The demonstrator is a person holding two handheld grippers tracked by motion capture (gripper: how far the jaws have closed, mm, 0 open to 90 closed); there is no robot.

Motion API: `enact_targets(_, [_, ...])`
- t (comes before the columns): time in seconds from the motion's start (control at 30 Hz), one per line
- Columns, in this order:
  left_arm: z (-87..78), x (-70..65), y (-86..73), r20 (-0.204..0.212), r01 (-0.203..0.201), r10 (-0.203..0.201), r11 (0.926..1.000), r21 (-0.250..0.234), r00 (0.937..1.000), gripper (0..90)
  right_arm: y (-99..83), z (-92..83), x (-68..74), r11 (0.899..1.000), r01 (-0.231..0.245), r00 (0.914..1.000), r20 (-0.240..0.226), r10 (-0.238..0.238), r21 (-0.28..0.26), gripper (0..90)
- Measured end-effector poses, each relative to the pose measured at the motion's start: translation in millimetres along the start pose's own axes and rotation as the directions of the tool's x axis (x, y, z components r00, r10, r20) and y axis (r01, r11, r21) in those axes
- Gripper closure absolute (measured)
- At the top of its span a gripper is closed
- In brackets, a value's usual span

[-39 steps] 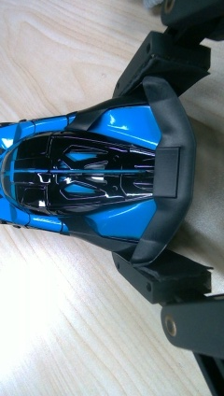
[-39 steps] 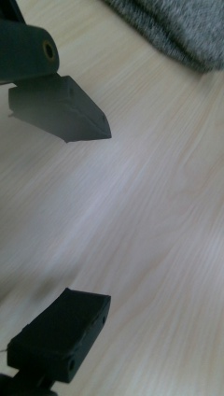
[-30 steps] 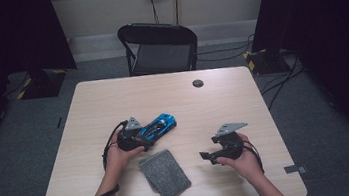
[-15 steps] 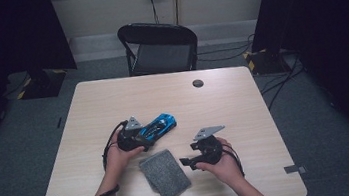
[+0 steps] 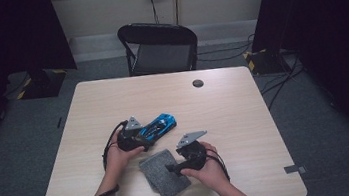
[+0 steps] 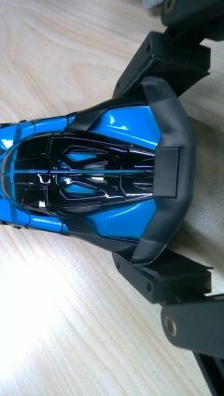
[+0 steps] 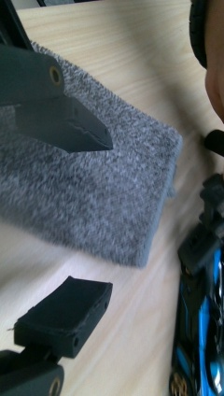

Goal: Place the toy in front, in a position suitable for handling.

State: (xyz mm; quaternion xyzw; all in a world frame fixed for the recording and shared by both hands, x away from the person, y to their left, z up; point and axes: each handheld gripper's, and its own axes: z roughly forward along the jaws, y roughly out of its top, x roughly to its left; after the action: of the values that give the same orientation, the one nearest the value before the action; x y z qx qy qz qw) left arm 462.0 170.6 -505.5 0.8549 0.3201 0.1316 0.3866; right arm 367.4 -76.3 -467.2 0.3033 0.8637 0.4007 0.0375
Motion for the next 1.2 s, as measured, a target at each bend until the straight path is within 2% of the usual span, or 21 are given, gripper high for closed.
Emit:
enact_targets(0.4, [0.1,-0.3,-0.1,0.004,0.004,-0.004,1.0000,0.000,1.0000,24.2,-0.8,15.5,15.1,1.000,-0.003,0.9997,-0.026,0.004,0.012,26.2])
enact_targets(0.53, [0.0,-0.1,-0.1,0.003,0.001,-0.001,1.0000,0.000,1.0000,24.2,-3.7,19.7,18.7,1.000,-0.009,0.9997,-0.022,0.009,0.021,26.7])
enact_targets(0.73, [-0.5,0.3,0.0,0.002,-0.011,0.011,0.9999,0.007,0.9999,24.3,0.4,24.3,26.7,1.000,0.011,0.9997,-0.024,-0.011,0.023,26.9])
enact_targets(0.83, [-0.6,0.3,-0.1,0.002,-0.011,0.011,0.9999,0.007,0.9999,24.2,2.4,29.7,33.1,1.000,-0.007,0.9992,-0.041,0.007,0.012,28.0])
enact_targets(0.9, [-0.6,0.4,-0.1,0.002,-0.010,0.010,0.9999,0.007,0.9999,24.2,1.5,31.3,34.8,1.000,0.001,0.9998,-0.018,-0.001,0.017,29.1])
enact_targets(1.07, [-0.5,0.4,-0.1,0.002,-0.011,0.011,0.9999,0.006,0.9999,24.2,-0.1,28.2,34.8,1.000,-0.004,1.0000,-0.002,0.004,0.014,30.3])
enact_targets(1.2, [-0.6,0.3,-0.1,0.002,-0.011,0.011,0.9999,0.007,0.9999,24.3,-1.6,25.4,35.0,0.999,0.004,0.9999,0.013,-0.004,0.039,31.2])
